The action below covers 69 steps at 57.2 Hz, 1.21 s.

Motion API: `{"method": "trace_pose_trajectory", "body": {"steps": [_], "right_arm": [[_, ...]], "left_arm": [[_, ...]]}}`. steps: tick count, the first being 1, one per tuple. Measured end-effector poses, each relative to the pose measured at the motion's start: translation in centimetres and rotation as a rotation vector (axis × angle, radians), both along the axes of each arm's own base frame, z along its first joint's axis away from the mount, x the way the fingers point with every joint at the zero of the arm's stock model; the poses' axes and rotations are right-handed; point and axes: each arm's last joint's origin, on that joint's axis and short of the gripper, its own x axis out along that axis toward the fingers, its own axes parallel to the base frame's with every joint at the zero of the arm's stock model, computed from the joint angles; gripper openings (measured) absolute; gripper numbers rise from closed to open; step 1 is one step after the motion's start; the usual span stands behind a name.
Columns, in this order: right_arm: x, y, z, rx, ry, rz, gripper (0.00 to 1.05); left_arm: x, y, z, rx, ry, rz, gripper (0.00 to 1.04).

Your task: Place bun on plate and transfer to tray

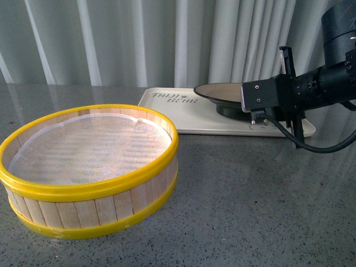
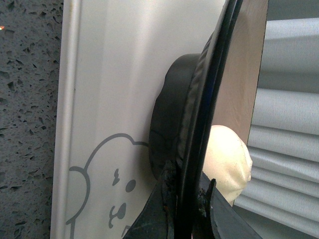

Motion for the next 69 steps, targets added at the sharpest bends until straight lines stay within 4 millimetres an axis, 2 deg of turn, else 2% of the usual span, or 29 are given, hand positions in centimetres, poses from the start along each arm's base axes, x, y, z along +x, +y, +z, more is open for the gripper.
{"method": "trace_pose_trajectory", "body": {"steps": [8,11,32,41,44,55,61,69], "right_arm": [[0.3,0.1,-0.1,0.001,0.000,-0.011,0.03],[0.4,0.2,0.0,0.003,0.000,-0.013,0.08],[0.2,0.6,0.4,0.049,0.006,-0.016,0.62],[-1.8,0.9,2.5,0.119,-0.058,-0.016,0.95],[-2.4,0.9,2.8,0.145,-0.061,-0.022,0.98],[-6.5,1.7,4.0,0.296,-0.048,-0.046,0.96],[-11.7,2.2,5.5,0.513,-0.013,-0.088,0.96],[-16.9,1.7,6.4,0.729,-0.010,-0.197,0.96]], "left_arm": [[0.0,0.0,0.0,0.000,0.000,0.000,0.98],[0.0,0.0,0.0,0.000,0.000,0.000,0.98],[0.0,0.0,0.0,0.000,0.000,0.000,0.98],[0.0,0.0,0.0,0.000,0.000,0.000,0.98],[0.0,0.0,0.0,0.000,0.000,0.000,0.98],[0.0,0.0,0.0,0.000,0.000,0.000,0.98],[0.0,0.0,0.0,0.000,0.000,0.000,0.98],[0.0,0.0,0.0,0.000,0.000,0.000,0.98]]}}
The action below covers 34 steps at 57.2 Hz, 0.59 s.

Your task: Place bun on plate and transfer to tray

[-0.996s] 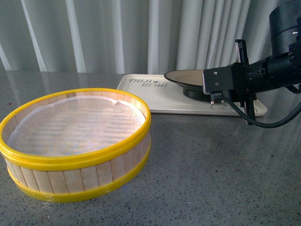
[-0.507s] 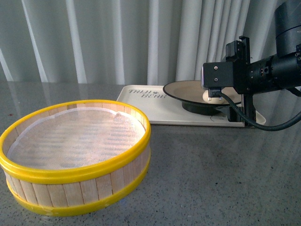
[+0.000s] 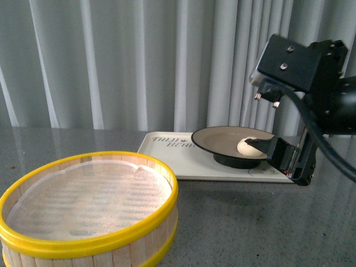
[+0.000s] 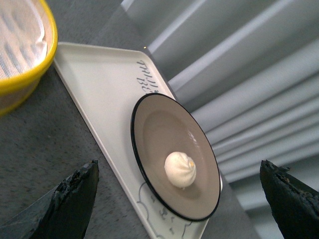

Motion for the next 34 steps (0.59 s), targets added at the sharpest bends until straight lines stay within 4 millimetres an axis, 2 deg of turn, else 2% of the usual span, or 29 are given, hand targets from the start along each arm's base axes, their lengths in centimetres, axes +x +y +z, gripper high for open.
{"method": "trace_pose_trajectory", "body": {"steps": [6,13,16,21,24,27,34], "right_arm": [[-3.9,-0.9,-0.3,0.187,0.054,-0.205,0.96],[-9.3,-1.7,-3.0,0.316,0.161,-0.456,0.96],[-10.2,-1.8,-3.6,0.333,0.171,-0.468,0.96],[-10.4,-1.7,-3.7,0.380,0.164,-0.480,0.95],[-10.9,-2.2,-4.2,0.574,0.071,-0.491,0.81],[-11.8,-3.0,-4.6,0.691,0.039,-0.482,0.67],[-13.1,-4.2,-5.7,0.747,0.046,-0.494,0.42]], "left_arm": [[0.0,0.0,0.0,0.000,0.000,0.000,0.98],[0.0,0.0,0.0,0.000,0.000,0.000,0.98],[0.0,0.0,0.0,0.000,0.000,0.000,0.98],[0.0,0.0,0.0,0.000,0.000,-0.001,0.98],[0.0,0.0,0.0,0.000,0.001,0.000,0.98],[0.0,0.0,0.0,0.000,0.000,0.002,0.98],[0.0,0.0,0.0,0.000,0.000,0.000,0.98]]}}
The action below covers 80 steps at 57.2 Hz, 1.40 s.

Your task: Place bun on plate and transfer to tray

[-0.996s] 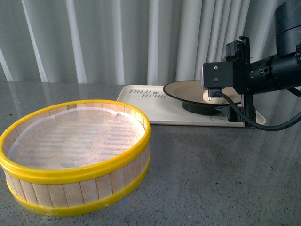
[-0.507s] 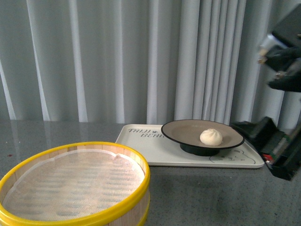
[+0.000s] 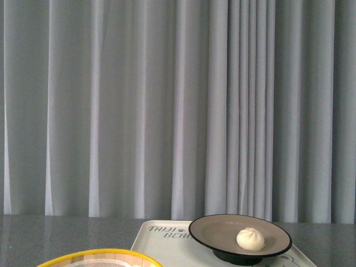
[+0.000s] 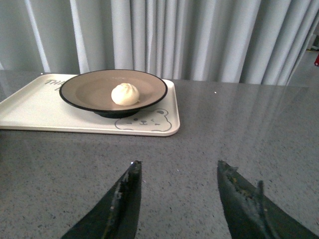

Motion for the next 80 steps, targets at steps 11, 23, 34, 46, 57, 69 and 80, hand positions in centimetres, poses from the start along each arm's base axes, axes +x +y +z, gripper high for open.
{"method": "trace_pose_trajectory", "body": {"steps": [11,23,34,46,57,69,80], "right_arm": [[-1.6,-1.0,-1.0,0.014,0.000,0.007,0.05],[-3.0,-2.5,-1.9,0.019,-0.002,0.015,0.02],[-3.9,-2.7,-2.6,0.021,-0.012,0.000,0.02],[-4.6,-2.7,-2.9,0.021,-0.012,0.000,0.02],[-5.1,-2.7,-2.8,0.021,-0.015,0.000,0.02],[-5.5,-2.7,-2.8,0.021,-0.018,0.000,0.02],[-5.9,-2.7,-2.9,0.021,-0.017,0.000,0.02]], "left_arm": [[0.0,0.0,0.0,0.000,0.000,0.000,0.98],[0.0,0.0,0.0,0.000,0.000,0.000,0.98],[0.0,0.0,0.0,0.000,0.000,0.000,0.98],[0.0,0.0,0.0,0.000,0.000,0.000,0.98],[0.0,0.0,0.0,0.000,0.000,0.000,0.98],[0.0,0.0,0.0,0.000,0.000,0.000,0.98],[0.0,0.0,0.0,0.000,0.000,0.000,0.98]]}}
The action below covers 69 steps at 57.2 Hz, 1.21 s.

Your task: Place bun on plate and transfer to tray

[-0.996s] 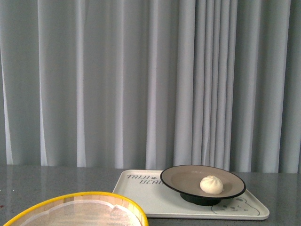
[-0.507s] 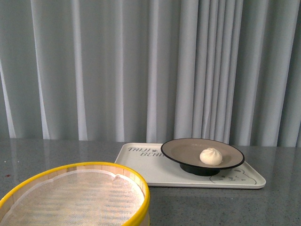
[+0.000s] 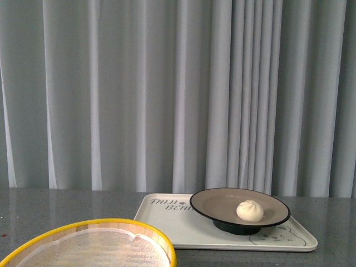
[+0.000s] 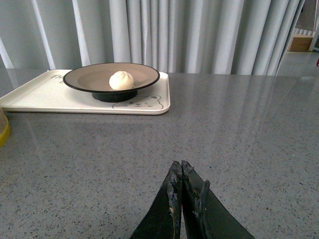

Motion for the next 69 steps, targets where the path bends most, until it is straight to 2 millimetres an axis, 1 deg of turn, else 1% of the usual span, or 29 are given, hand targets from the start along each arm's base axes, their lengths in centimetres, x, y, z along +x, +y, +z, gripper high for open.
{"method": "trace_pose_trajectory", "body": {"steps": [5,9,13,25,27,32,36,38,39,43,50,56,58,62,69], "right_arm": [[-0.2,0.0,0.0,0.000,0.000,0.000,0.02],[-0.9,0.0,-0.5,0.000,0.037,0.002,0.02],[-1.2,0.0,-0.3,0.000,0.007,0.002,0.02],[-1.2,0.0,-0.3,0.000,0.005,0.002,0.02],[-1.2,0.0,-0.3,0.000,0.005,0.002,0.04],[-1.2,0.0,-0.3,0.000,0.005,0.002,0.22],[-1.2,0.0,-0.3,0.000,0.005,0.002,0.33],[-1.2,0.0,-0.3,0.000,0.005,0.002,0.40],[-1.2,0.0,-0.3,0.000,0.005,0.002,0.41],[-1.2,0.0,-0.3,0.000,0.005,0.002,0.56],[-1.2,0.0,-0.3,0.000,0.005,0.002,0.75],[-1.2,0.0,-0.3,0.000,0.005,0.002,0.95],[-1.2,0.0,-0.3,0.000,0.005,0.002,0.98],[-1.2,0.0,-0.3,0.000,0.005,0.002,0.95],[-1.2,0.0,-0.3,0.000,0.005,0.002,0.96]], "left_arm": [[0.0,0.0,0.0,0.000,0.000,0.000,0.98],[0.0,0.0,0.0,0.000,0.000,0.000,0.98],[0.0,0.0,0.0,0.000,0.000,0.000,0.98],[0.0,0.0,0.0,0.000,0.000,0.000,0.98],[0.0,0.0,0.0,0.000,0.000,0.000,0.98],[0.0,0.0,0.0,0.000,0.000,0.000,0.98],[0.0,0.0,0.0,0.000,0.000,0.000,0.98],[0.0,0.0,0.0,0.000,0.000,0.000,0.98],[0.0,0.0,0.0,0.000,0.000,0.000,0.98],[0.0,0.0,0.0,0.000,0.000,0.000,0.98],[0.0,0.0,0.0,0.000,0.000,0.000,0.98],[0.0,0.0,0.0,0.000,0.000,0.000,0.98],[0.0,0.0,0.0,0.000,0.000,0.000,0.98],[0.0,0.0,0.0,0.000,0.000,0.000,0.98],[0.0,0.0,0.0,0.000,0.000,0.000,0.98]]}}
